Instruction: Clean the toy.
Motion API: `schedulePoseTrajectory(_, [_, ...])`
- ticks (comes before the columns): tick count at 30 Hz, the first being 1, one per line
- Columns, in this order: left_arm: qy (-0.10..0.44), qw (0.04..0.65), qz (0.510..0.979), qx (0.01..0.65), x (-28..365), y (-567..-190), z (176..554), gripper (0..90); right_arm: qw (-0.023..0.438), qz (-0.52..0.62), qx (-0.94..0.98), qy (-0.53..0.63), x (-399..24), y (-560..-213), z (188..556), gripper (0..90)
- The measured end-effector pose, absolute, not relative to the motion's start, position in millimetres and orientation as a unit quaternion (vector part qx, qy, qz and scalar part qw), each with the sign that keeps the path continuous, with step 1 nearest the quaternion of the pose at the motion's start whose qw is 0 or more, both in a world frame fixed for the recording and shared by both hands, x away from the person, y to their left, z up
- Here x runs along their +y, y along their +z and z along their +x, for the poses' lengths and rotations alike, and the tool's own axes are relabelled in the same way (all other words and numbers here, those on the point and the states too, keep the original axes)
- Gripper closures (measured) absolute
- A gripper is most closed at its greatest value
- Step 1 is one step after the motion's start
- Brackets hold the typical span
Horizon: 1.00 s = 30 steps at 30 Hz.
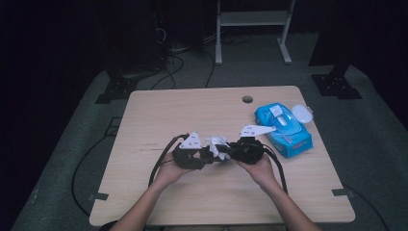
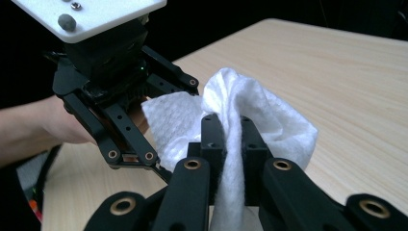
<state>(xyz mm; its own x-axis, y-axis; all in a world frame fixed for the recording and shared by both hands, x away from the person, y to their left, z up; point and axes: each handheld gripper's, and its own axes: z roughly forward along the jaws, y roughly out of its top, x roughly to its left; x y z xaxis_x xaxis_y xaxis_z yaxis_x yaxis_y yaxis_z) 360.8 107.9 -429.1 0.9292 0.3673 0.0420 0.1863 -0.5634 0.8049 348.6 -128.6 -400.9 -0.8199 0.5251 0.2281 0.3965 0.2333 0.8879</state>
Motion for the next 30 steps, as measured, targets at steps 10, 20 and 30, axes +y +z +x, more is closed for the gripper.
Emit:
schedulePoseTrajectory(10, [0.085, 0.413, 0.889, 0.179, 124, -458, 365, 59.0, 0.075, 0.286, 0.817, 0.495, -99, -421, 355, 83.7])
schedulePoseTrajectory(20, [0.094, 0.377, 0.906, 0.166, 117, -465, 361, 58.1, 0.07, 0.286, 0.826, 0.481, -98, -428, 352, 83.7])
schedulePoseTrajectory(30, [0.083, 0.396, 0.898, 0.172, 115, -462, 359, 48.5, 0.069, 0.289, 0.829, 0.473, -98, -430, 353, 83.6])
